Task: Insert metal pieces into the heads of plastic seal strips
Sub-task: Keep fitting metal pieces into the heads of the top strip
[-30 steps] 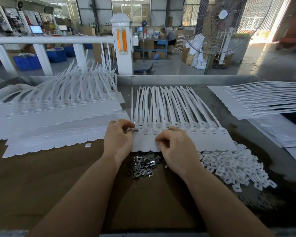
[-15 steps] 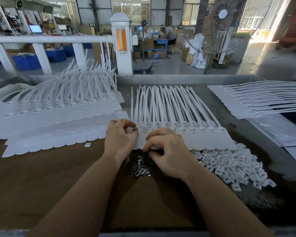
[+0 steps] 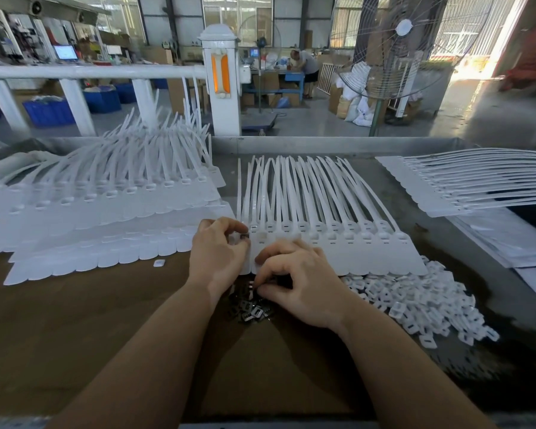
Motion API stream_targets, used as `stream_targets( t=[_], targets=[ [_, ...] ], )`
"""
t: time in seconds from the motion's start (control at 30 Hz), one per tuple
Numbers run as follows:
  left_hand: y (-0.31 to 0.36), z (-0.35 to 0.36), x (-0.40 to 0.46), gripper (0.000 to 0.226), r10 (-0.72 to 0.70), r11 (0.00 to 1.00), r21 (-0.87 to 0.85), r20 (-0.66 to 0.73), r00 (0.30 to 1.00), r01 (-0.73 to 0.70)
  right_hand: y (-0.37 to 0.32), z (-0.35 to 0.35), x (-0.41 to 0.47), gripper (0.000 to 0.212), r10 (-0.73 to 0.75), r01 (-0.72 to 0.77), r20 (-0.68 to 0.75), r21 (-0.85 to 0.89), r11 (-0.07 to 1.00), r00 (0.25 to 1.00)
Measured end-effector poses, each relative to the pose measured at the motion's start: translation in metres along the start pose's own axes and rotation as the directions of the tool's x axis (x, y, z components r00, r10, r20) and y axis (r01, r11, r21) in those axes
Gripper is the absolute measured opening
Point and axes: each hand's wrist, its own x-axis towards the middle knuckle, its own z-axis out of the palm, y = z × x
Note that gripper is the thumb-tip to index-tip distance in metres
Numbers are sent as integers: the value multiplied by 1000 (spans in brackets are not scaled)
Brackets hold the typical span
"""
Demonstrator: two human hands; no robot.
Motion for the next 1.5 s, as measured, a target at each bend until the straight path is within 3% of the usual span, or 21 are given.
stream_targets(
  t=[0.13, 0.33, 0.5, 0.7, 1.0, 1.23, 1.4, 1.5],
  targets=[
    [-1, 0, 0, 14, 21, 1000, 4, -10, 1000, -20, 1, 0, 1, 5, 22, -17, -43, 101, 995, 999],
    [2, 2, -3, 12, 80, 997, 26, -36, 996, -79, 3, -3, 2, 7, 211, -77, -322, 383, 921, 923],
    [6, 2, -9, 19, 236, 971, 54, -48, 971, -233, 7, -2, 3, 11, 262, -93, -395, 397, 913, 880],
    [13, 1, -15, 16, 400, 916, -14, 80, 913, -400, 8, -3, 4, 12, 271, -113, -425, 360, 926, 864],
    [18, -3, -17, 13, 291, 915, -347, 208, 934, -207, 7, 0, 3, 14, 225, -77, -453, 321, 944, 863],
    [17, -3, -15, 18, 285, 906, -381, 224, 932, -185, 8, 1, 3, 13, 203, -71, -467, 285, 956, 861],
    [15, 0, -12, 13, 211, 907, -398, 153, 965, -135, 9, 3, 3, 10, 199, -127, -537, 168, 977, 820],
    [12, 1, -9, 9, 150, 903, -417, 71, 986, -107, 10, 5, 2, 12, 208, -174, -502, 115, 978, 839]
  ],
)
